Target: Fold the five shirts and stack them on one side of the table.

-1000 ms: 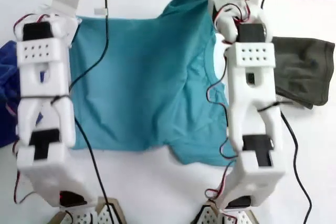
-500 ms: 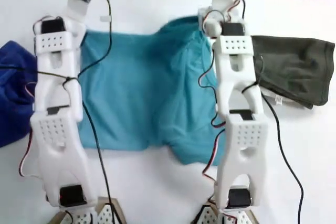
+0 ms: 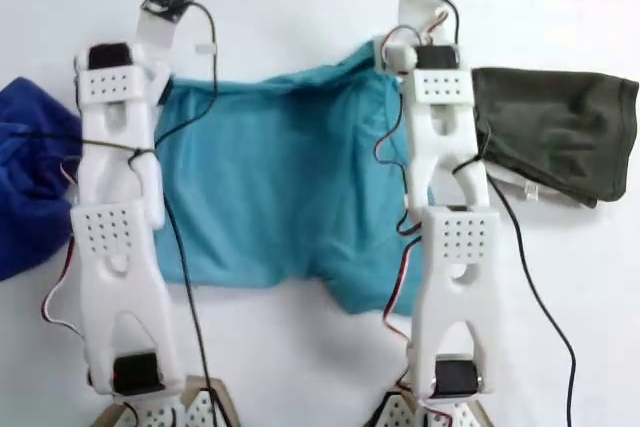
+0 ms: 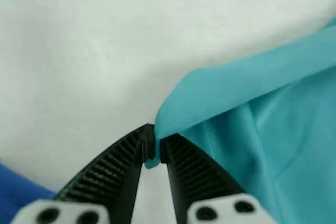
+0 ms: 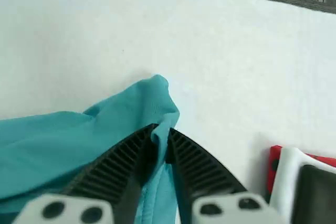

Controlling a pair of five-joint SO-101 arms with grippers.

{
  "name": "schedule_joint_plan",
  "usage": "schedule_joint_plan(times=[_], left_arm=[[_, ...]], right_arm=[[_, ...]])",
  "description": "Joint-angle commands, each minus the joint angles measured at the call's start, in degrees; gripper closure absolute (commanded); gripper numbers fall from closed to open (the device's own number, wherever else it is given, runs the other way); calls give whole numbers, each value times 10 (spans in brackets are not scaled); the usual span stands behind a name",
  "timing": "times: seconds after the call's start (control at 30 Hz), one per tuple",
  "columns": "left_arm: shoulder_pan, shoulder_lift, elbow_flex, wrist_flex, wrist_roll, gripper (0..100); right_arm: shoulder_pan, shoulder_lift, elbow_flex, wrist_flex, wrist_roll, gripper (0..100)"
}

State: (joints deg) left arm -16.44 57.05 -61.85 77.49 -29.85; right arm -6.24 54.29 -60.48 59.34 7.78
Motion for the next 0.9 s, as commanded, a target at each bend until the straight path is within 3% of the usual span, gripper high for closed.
schedule_joint_plan(times=[0.0, 0.3, 0.47, 0.67, 0.87], left_arm=[[7, -7, -74, 71, 3, 975], [7, -5, -181, 237, -1, 974], [-7, -22, -164, 251, 0, 974], [-6, -119, -31, 251, 2, 974], [-4, -277, 193, 248, -1, 974]], right_arm=[[0, -10, -77, 87, -1, 980], [0, -10, -174, 242, 0, 980], [5, -10, -223, 340, 0, 980], [7, -10, -302, 421, 22, 980], [21, -50, -273, 422, 31, 980]])
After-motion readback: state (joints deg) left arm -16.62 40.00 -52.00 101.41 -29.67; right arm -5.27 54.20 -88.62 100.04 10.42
